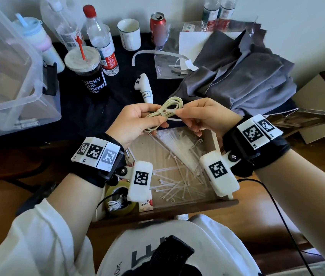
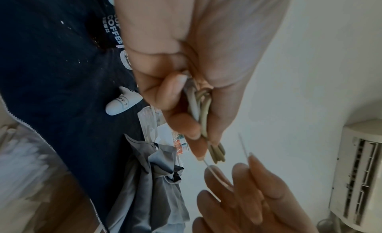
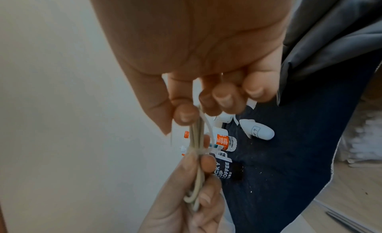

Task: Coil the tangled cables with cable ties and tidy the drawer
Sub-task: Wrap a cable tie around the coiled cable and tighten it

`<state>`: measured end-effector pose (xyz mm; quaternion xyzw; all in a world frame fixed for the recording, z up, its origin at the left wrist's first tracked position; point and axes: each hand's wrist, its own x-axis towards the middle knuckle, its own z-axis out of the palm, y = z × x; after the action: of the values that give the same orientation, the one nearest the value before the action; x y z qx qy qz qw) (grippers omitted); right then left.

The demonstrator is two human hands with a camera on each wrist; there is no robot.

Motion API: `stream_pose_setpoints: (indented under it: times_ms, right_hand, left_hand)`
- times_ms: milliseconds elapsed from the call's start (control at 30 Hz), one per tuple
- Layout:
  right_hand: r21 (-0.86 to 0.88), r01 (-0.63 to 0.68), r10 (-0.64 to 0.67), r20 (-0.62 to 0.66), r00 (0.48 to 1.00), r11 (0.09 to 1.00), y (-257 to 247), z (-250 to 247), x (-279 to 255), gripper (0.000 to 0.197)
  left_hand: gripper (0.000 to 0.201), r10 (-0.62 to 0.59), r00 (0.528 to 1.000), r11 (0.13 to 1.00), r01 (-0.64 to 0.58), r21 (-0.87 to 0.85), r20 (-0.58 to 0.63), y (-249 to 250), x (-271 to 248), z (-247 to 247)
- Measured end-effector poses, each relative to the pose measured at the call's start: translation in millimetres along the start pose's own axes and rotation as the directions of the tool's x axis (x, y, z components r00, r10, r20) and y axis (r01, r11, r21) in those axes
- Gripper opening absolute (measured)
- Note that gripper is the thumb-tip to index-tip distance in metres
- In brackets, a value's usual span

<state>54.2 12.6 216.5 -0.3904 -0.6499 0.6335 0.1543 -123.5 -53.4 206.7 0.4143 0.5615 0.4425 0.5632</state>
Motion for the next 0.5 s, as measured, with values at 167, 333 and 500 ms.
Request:
stream_pose_setpoints:
  times_ms: [167,333,500]
  right_hand:
    - [-0.074,-0.02,0.013,-0.098,0.995,0.997,-2.1,1.8,2.4,0.042]
    - [-0.228,-0.041,0.02,-0.095,0.995,0.973,-4.0,1.1,3.5,0.041]
    - [-0.321,-0.089,0.084,-0.029,0.996,0.943,-2.3,-2.3,7.3,0.041]
  left_hand:
    - [0.026,-0.012,1.0,0.999,0.011,0.034,0.02,-1.3,3.6,-4.9]
    - [0.026,-0.009,0.998,0.996,0.004,0.087,0.056,-2.3,4.0,-5.8]
    - [0.031,-0.008,0.995,0.984,-0.011,0.18,0.103,-1.3,4.4,-3.7]
